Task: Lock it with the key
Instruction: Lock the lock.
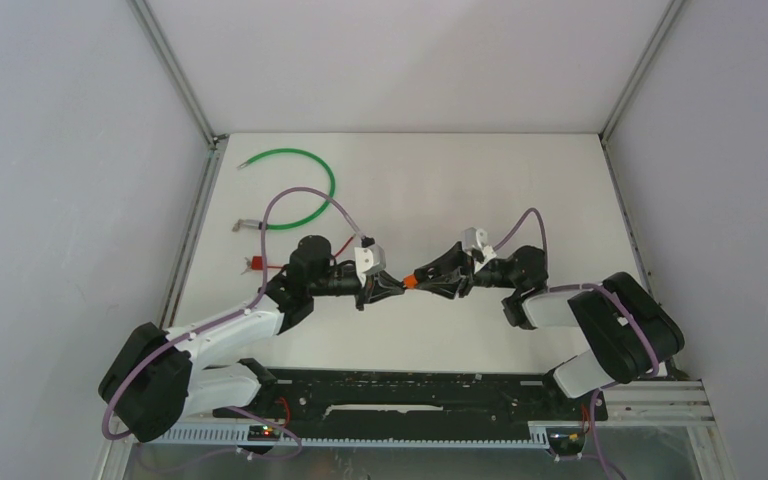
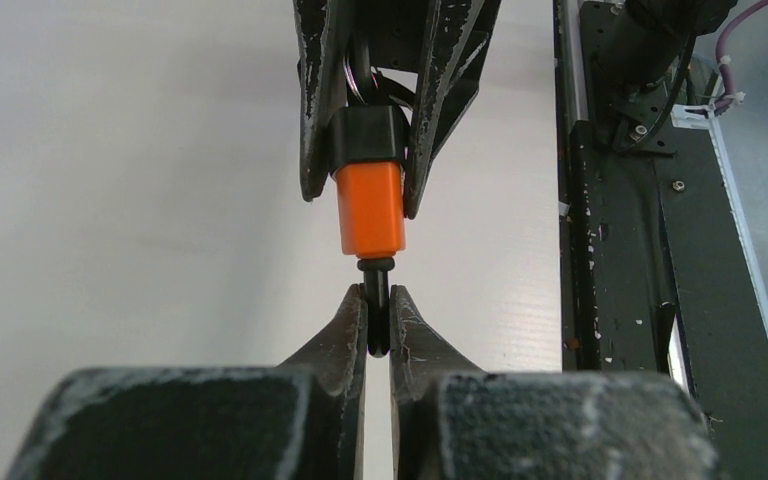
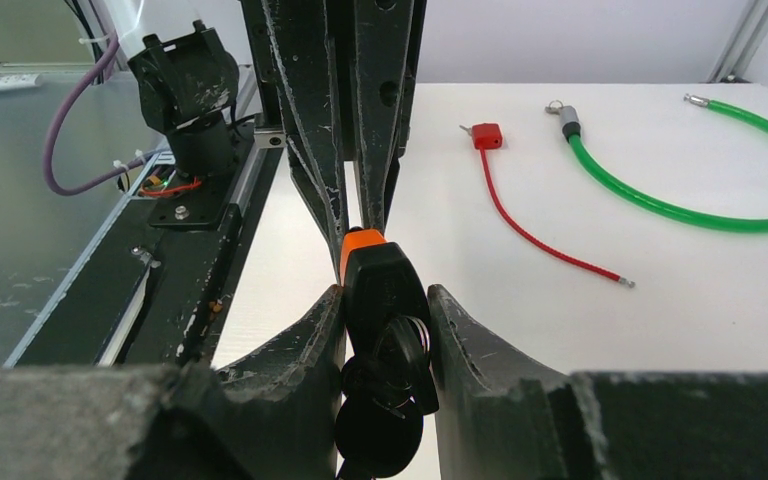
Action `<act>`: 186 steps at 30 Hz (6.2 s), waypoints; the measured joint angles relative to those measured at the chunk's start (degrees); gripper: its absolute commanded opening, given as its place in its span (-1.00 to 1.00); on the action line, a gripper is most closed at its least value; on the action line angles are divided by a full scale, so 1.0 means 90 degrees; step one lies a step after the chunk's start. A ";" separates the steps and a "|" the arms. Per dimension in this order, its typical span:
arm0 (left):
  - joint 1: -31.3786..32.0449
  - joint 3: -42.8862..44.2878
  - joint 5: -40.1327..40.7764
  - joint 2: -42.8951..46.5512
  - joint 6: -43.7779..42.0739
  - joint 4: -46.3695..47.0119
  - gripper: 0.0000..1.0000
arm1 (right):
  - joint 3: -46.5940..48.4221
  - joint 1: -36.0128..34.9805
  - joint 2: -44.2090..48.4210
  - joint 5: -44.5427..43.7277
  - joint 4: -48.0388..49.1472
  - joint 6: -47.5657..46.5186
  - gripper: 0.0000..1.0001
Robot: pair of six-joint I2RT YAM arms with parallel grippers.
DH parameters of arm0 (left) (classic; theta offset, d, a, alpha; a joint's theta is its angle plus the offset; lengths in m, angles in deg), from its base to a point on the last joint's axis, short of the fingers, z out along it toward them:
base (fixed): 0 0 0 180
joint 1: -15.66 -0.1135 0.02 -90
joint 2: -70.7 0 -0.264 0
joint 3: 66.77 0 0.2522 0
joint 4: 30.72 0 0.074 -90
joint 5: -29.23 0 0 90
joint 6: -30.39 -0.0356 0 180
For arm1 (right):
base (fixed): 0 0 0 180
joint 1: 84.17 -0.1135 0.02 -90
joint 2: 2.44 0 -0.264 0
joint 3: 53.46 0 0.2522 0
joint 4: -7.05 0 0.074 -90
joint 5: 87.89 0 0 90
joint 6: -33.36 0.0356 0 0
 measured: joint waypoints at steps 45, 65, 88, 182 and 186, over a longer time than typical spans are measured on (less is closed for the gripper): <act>0.0000 0.0000 -0.0109 -0.0221 -0.0017 -0.0566 -1.00 | 0.0617 -0.0780 0.0850 -0.0253 -0.3150 -0.2322 -1.00; 0.0012 0.0000 0.0087 -0.0250 -0.0024 -0.0410 -1.00 | 0.0469 -0.0682 0.0896 -0.0515 -0.2837 -0.2108 -1.00; -0.0182 -0.0163 0.0109 -0.0109 0.0903 0.2030 -0.28 | -0.0289 0.0340 0.0675 -0.0685 0.0143 0.0236 -1.00; -0.0197 -0.0333 0.0998 0.0634 0.0024 0.0308 -1.00 | 0.0619 0.0017 0.0784 -0.0486 -0.2404 -0.1520 -1.00; -0.0231 -0.0335 0.1054 0.0631 -0.0005 0.0168 -1.00 | 0.0816 -0.0070 0.0787 -0.0588 -0.3096 -0.1855 -1.00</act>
